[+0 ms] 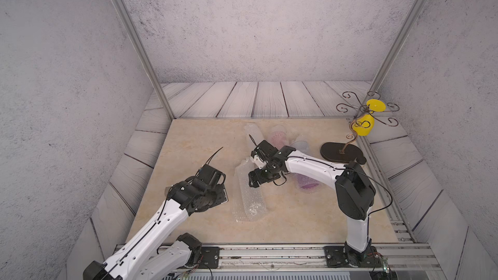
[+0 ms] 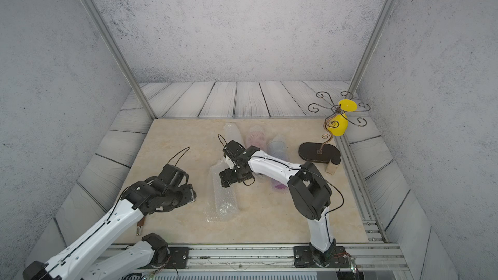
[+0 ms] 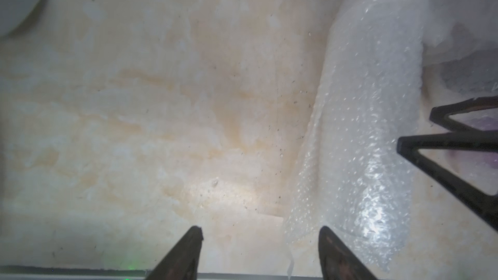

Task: Unwrap the vase from the bubble wrap
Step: Unwrap the bubble wrap at the center of the board.

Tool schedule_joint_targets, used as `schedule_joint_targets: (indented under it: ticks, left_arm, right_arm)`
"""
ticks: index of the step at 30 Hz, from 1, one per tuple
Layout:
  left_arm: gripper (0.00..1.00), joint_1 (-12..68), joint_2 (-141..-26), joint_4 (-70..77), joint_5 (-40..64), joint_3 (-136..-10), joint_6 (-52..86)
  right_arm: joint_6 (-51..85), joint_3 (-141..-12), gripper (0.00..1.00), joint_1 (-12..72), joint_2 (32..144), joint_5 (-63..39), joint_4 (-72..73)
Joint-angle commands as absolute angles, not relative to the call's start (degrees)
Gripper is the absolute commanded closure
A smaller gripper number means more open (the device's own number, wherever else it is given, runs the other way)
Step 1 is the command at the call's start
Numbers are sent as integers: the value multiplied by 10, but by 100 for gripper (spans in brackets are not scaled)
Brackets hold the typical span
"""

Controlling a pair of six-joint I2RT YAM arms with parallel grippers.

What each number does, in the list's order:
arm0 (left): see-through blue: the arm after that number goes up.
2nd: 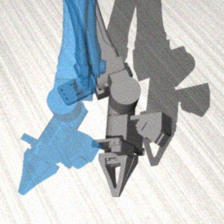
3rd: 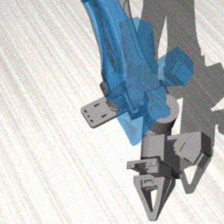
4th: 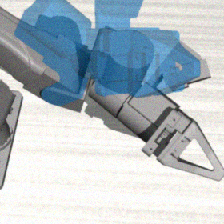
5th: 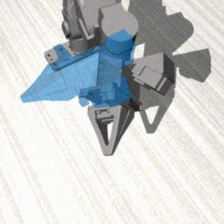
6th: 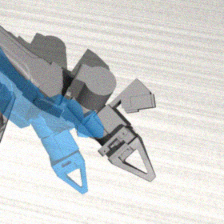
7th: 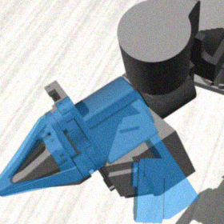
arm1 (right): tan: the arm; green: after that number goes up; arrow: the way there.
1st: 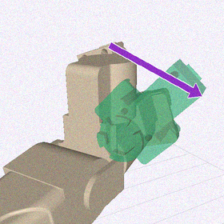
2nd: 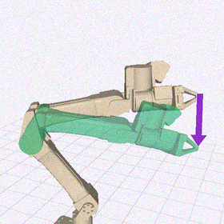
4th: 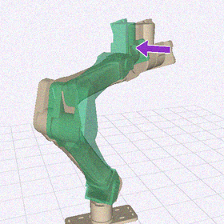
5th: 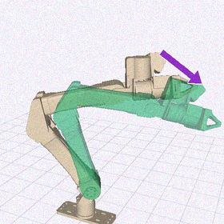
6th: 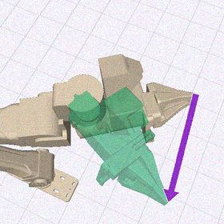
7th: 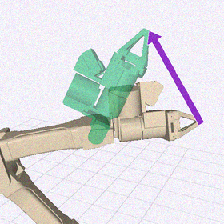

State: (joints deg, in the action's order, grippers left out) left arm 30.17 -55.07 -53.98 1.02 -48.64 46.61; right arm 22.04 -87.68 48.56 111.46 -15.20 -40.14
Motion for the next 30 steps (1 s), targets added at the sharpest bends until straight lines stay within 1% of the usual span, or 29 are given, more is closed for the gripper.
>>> schedule_joint_targets:
  ticks: [1, 3, 5, 7, 10, 12, 16, 18, 22, 25, 27, 30]
  left_arm:
    - [30, 286, -598, -507, 50, -544, 368]
    - [31, 286, -634, -490, 49, -565, 355]
    - [31, 283, -659, -439, 53, -557, 343]
    - [31, 269, -682, -389, 84, -540, 344]
    - [33, 263, -709, -381, 89, -546, 333]
    - [36, 260, -715, -376, 79, -550, 326]
    - [38, 240, -736, -331, 84, -540, 318]
    - [39, 225, -762, -335, 109, -549, 324]
    - [39, 220, -804, -322, 127, -551, 321]
    - [42, 209, -829, -321, 139, -558, 322]
    - [45, 208, -829, -291, 145, -549, 324]
    - [45, 208, -844, -268, 152, -547, 323]
  right_arm:
    - [197, -889, 11, 486, 1139, -201, -404]
    - [171, -889, 12, 486, 1136, -213, -418]
    - [160, -861, 12, 485, 1123, -210, -399]
    - [171, -850, 12, 478, 1114, -229, -401]
    - [191, -847, 11, 476, 1087, -250, -412]
    - [185, -864, 9, 477, 1076, -251, -428]
    - [146, -956, 8, 473, 1125, -219, -532]
    - [151, -990, 8, 469, 1150, -221, -569]
    - [150, -986, 7, 465, 1155, -232, -546]
    - [146, -985, 7, 454, 1164, -243, -541]
    - [151, -986, 7, 447, 1175, -256, -534]
    - [156, -1018, 7, 435, 1200, -281, -541]
